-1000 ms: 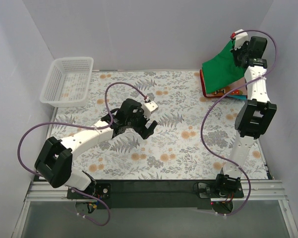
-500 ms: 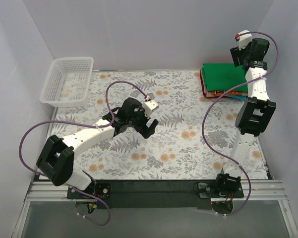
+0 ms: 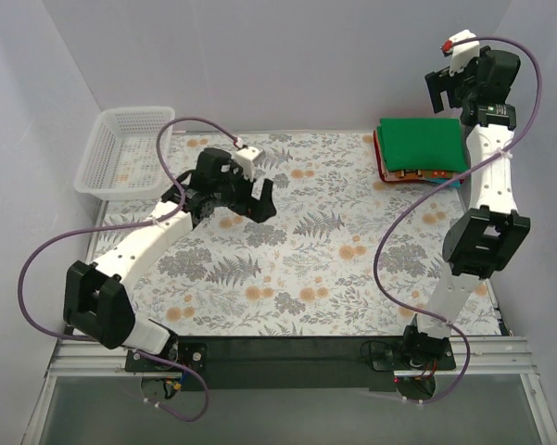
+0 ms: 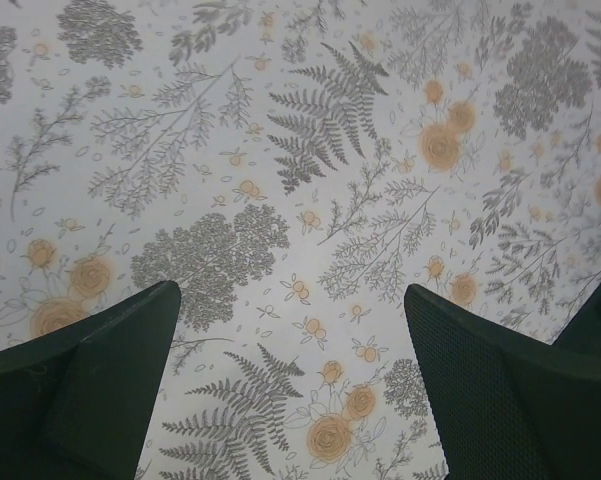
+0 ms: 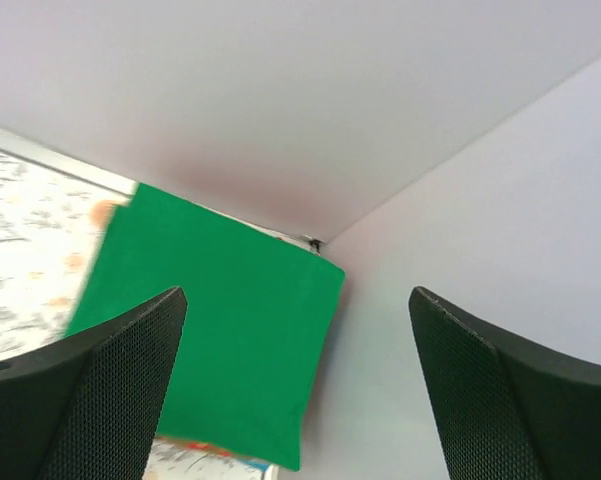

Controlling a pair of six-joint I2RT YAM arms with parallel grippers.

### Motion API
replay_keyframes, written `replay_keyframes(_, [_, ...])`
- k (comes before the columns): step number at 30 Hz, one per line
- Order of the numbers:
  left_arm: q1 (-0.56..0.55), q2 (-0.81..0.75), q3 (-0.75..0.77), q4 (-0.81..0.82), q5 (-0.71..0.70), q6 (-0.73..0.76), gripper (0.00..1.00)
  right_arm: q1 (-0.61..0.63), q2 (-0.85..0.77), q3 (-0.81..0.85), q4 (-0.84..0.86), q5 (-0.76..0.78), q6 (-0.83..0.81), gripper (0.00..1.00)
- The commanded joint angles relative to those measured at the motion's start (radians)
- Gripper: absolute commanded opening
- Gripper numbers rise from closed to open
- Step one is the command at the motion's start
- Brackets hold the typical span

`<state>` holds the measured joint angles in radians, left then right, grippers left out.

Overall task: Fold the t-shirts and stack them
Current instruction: Reset both grippers

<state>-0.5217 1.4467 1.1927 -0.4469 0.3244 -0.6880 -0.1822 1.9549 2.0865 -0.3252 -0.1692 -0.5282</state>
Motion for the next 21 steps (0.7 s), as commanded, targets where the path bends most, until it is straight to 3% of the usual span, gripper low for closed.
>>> replay_keyframes(1, [0.123,-0.051,0.042,-0.088,0.163,-0.074,0.95,0.039,-0.163,-0.048,-0.127,-0.055,0.008,0.98])
replay_keyframes(6, [0.276,0.024,0.126,-0.202,0.211,-0.11,0.95,0.053,-0.264,-0.114,-0.363,-0.111,0.101,0.98])
replay_keyframes(9, [0.377,0.041,0.136,-0.257,0.248,-0.137,0.95,0.055,-0.361,-0.294,-0.405,-0.2,0.145,0.98])
replay_keyframes(11, [0.429,0.003,0.088,-0.24,0.259,-0.137,0.95,0.065,-0.446,-0.397,-0.402,-0.254,0.171,0.98])
replay_keyframes(16, [0.437,-0.025,0.002,-0.269,0.107,-0.078,0.95,0.133,-0.618,-0.805,-0.323,-0.334,0.247,0.98])
replay_keyframes(21, [0.437,-0.107,-0.134,-0.233,0.062,-0.061,0.95,0.236,-0.737,-1.058,-0.206,-0.296,0.296,0.98])
